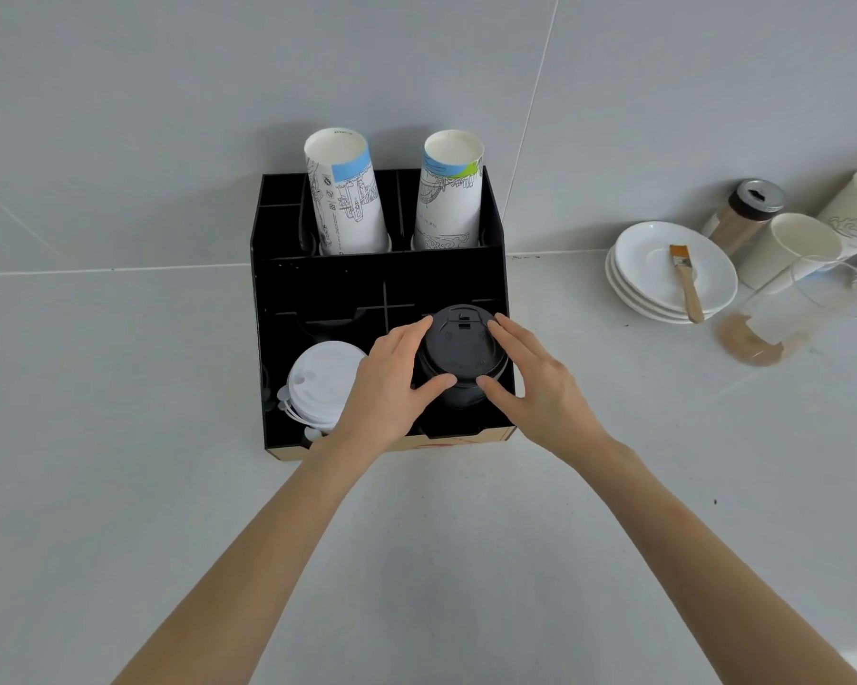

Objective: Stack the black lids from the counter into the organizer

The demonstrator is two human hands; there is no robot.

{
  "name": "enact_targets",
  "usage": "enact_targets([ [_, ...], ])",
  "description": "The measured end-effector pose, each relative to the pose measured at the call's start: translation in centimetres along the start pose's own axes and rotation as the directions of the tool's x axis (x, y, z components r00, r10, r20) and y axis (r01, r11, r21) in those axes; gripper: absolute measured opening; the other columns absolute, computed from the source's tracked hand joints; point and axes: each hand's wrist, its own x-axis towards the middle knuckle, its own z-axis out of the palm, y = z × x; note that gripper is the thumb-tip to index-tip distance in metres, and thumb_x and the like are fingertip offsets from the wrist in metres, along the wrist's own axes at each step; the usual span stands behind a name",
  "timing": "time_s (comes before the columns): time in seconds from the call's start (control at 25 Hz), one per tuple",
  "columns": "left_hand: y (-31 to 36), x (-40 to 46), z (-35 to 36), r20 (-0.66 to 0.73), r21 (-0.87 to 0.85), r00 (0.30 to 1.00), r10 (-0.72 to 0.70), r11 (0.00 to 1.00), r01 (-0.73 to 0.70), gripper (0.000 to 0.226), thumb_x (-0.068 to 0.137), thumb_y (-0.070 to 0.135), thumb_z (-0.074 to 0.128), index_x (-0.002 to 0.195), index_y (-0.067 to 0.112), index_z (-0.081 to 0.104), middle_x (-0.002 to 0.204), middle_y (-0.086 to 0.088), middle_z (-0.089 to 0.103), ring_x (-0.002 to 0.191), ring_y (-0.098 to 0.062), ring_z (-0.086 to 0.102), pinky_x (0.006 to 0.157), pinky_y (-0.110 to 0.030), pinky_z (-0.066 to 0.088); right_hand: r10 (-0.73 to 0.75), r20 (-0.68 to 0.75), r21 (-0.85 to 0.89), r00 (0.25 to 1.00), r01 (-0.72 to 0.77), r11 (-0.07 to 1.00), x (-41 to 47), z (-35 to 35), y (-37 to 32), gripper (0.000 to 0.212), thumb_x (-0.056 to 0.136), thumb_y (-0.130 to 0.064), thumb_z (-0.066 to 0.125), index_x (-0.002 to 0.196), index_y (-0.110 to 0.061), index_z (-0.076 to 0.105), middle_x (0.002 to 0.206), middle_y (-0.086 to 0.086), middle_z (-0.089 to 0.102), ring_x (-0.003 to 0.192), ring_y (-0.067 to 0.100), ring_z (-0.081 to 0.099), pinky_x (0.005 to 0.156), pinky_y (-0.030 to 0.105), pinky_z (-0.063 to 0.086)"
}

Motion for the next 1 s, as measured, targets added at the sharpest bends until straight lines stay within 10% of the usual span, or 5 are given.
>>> enact_targets([
  [1.0, 0.4, 0.1, -0.8, 0.021, -0.136, 0.999, 0.025, 0.99, -0.022, 0.068, 0.082, 0.021, 0.061, 0.138, 0.014, 0.023, 0.149, -0.006, 0.028, 0.137, -0.02, 0.028, 0.111, -0.031, 0.024, 0.043, -0.057, 0.012, 0.997, -0.043, 0.999, -0.6, 0.1, -0.7, 0.055, 0.083, -0.026, 0.059, 0.133, -0.019, 0.035, 0.149, 0.003, 0.029, 0.134, 0.022, 0.032, 0.111, 0.037, 0.031],
])
